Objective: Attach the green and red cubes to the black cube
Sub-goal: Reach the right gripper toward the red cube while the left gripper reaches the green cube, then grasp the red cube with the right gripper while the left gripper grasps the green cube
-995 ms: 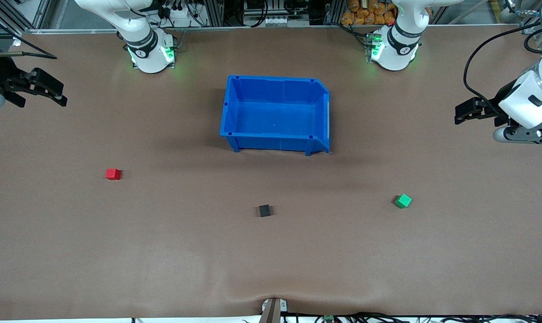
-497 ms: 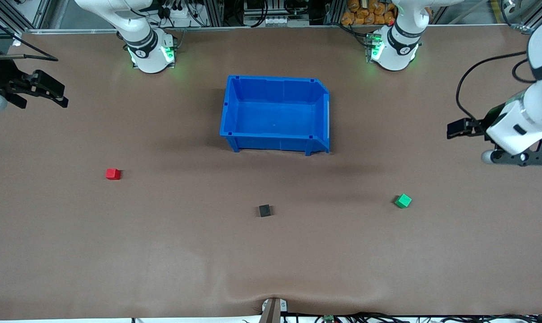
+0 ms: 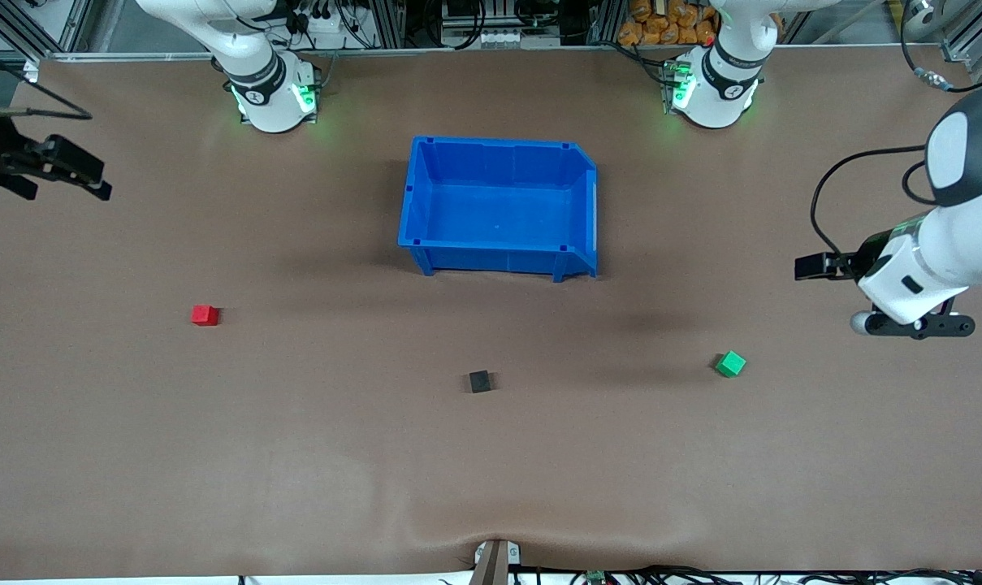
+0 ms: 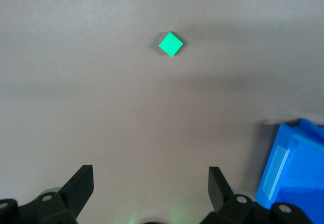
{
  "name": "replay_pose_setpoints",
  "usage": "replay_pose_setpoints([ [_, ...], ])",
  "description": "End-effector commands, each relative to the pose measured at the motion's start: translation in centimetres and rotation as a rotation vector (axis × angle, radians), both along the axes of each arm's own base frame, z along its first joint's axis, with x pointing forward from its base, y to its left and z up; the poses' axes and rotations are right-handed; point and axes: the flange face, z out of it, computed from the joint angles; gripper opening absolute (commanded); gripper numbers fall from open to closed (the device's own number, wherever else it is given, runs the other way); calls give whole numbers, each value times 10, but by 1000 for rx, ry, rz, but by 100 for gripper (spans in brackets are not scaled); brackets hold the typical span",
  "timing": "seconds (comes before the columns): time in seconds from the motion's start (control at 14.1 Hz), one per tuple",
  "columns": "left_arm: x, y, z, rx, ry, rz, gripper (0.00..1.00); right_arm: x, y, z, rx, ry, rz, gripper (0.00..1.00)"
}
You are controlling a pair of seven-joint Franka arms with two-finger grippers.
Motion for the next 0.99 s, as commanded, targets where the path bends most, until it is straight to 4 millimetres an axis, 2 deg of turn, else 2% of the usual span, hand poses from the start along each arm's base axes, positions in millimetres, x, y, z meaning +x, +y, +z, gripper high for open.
replay_pose_setpoints([
  [0.0,10,-13,-39,20,11,115,100,17,-15,-22,-14,31,-22,100],
  [0.07,12,-22,-60,25,-15,161,100,33,-25,-55,-6,94,-38,100],
  [0.14,12,-28,-82,28,-44,208,100,44,-31,-80,7,133,-59,100],
  [0.21,8,-34,-103,35,-55,254,100,52,-39,-96,9,147,-72,100],
  [0.36,8,-33,-132,43,-74,352,100,81,-48,-170,9,222,-81,100],
  [0.5,13,-37,-155,54,-71,439,100,103,-70,-235,19,237,-115,100],
  [0.64,19,-39,-183,65,-79,553,100,112,-78,-293,26,288,-117,100],
  [0.71,24,-38,-190,66,-89,604,100,113,-80,-320,19,320,-119,100],
  [0.78,34,-35,-196,71,-97,674,100,111,-91,-348,28,359,-131,100],
  [0.85,40,-36,-204,82,-95,724,100,107,-105,-367,42,389,-148,100],
  [0.92,42,-38,-215,94,-87,749,100,104,-109,-388,33,420,-116,100],
])
